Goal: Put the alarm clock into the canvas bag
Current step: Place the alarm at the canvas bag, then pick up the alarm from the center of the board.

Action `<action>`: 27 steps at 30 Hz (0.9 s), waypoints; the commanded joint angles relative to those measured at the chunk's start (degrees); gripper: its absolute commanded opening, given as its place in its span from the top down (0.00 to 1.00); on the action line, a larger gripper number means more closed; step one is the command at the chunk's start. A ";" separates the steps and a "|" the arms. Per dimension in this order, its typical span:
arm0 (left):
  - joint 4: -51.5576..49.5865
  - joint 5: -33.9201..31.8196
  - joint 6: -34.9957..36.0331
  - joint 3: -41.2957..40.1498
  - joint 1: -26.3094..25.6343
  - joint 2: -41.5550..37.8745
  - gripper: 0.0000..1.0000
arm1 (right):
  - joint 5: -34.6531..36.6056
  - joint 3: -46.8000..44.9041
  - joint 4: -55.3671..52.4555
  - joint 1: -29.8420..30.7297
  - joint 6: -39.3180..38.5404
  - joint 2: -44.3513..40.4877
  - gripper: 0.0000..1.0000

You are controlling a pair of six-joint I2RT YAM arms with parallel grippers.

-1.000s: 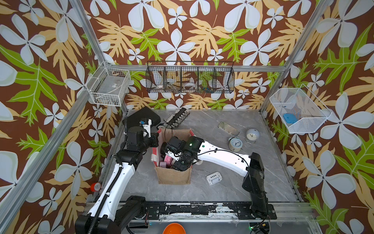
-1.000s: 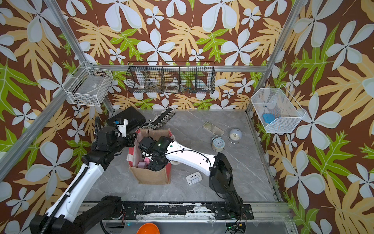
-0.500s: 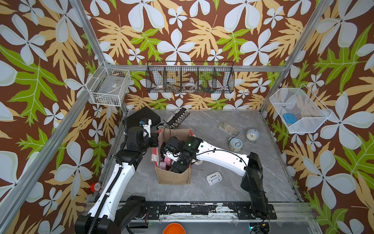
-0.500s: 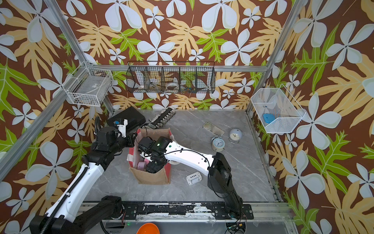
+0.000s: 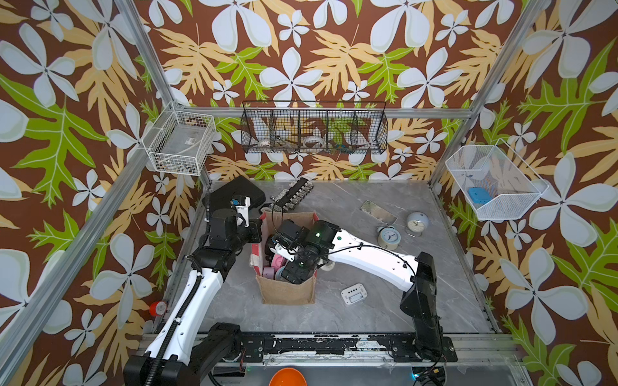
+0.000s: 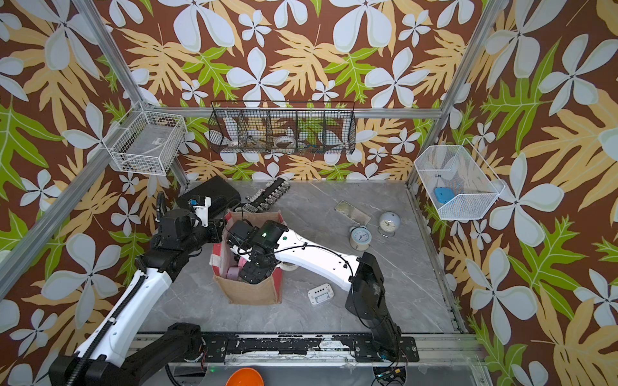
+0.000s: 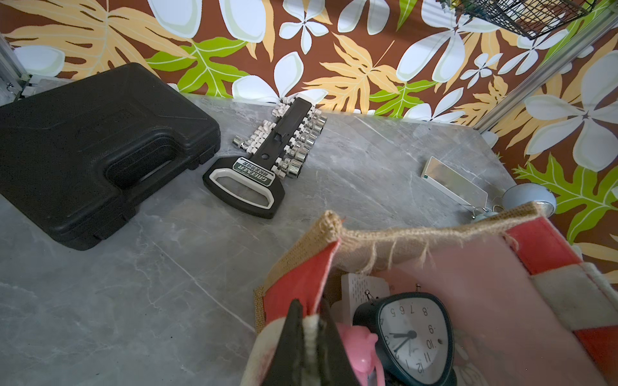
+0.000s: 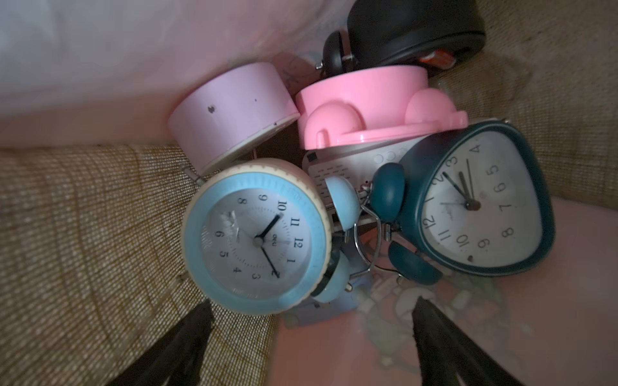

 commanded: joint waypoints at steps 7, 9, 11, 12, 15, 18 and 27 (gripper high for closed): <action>4.06 0.23 -0.19 -0.01 0.07 -0.23 1.00 | 4.85 4.29 -1.70 -0.32 1.35 -3.40 0.08; 4.09 0.27 -0.20 -0.01 0.06 -0.17 1.00 | 5.87 4.40 -1.62 -0.67 1.79 -4.53 0.08; 4.13 0.27 -0.21 -0.01 0.08 -0.15 1.00 | 7.10 4.15 -1.29 -1.17 2.25 -5.96 0.08; 4.10 0.28 -0.20 -0.01 0.07 -0.09 1.00 | 7.64 3.75 -1.06 -1.62 2.58 -6.78 0.09; 4.13 0.36 -0.22 -0.01 0.05 -0.14 1.00 | 8.44 2.18 -0.03 -3.41 3.55 -9.59 0.09; 4.10 0.27 -0.16 -0.01 0.08 -0.23 1.00 | 9.60 0.25 1.05 -4.78 4.67 -12.46 0.10; 4.07 0.27 -0.14 -0.01 0.02 -0.22 1.00 | 12.84 -10.40 5.41 -6.72 9.01 -22.27 0.11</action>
